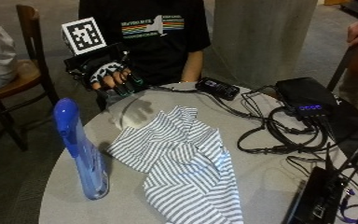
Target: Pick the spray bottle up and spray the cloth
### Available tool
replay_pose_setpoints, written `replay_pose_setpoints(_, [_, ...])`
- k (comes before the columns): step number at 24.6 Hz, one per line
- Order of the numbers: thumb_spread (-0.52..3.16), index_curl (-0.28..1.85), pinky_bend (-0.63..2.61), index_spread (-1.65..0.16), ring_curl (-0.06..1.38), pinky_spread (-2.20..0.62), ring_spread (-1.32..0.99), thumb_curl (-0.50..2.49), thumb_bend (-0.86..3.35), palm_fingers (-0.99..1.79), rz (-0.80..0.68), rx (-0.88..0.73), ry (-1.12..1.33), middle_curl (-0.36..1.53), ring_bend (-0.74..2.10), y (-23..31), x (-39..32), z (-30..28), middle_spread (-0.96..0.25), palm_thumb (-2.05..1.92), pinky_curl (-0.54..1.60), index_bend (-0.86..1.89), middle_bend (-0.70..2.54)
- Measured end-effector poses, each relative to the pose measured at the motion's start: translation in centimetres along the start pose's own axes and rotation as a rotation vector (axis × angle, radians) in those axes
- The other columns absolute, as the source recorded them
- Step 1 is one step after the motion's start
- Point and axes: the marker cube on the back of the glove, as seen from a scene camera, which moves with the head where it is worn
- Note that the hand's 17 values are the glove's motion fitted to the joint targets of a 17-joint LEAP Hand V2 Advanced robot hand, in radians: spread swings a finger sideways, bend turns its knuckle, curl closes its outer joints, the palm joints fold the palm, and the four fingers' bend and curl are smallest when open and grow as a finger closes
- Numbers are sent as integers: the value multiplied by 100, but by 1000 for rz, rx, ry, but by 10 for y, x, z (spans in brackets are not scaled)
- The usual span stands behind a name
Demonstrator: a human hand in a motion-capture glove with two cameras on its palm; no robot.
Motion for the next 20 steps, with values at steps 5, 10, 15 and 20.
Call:
replay_pose_setpoints(5, [104, 23, 51, -36, 28, -7, -24, 28, 15, 99, 159, 54, -135, 31, 30, 3, 14, -6, -17, 65, 28, 9, 25])
replay_pose_setpoints(10, [105, 22, 55, -36, 30, -8, -24, 29, 11, 98, 382, 103, -324, 32, 31, 16, 32, -13, -16, 66, 30, 9, 22])
replay_pose_setpoints(15, [106, 21, 58, -37, 31, -8, -23, 31, 7, 95, 604, 150, -519, 33, 32, 27, 53, -19, -14, 67, 32, 8, 19])
replay_pose_setpoints(20, [106, 21, 61, -36, 32, -6, -21, 32, 4, 89, 711, 155, -650, 34, 32, 30, 64, -16, -12, 68, 33, 9, 18])
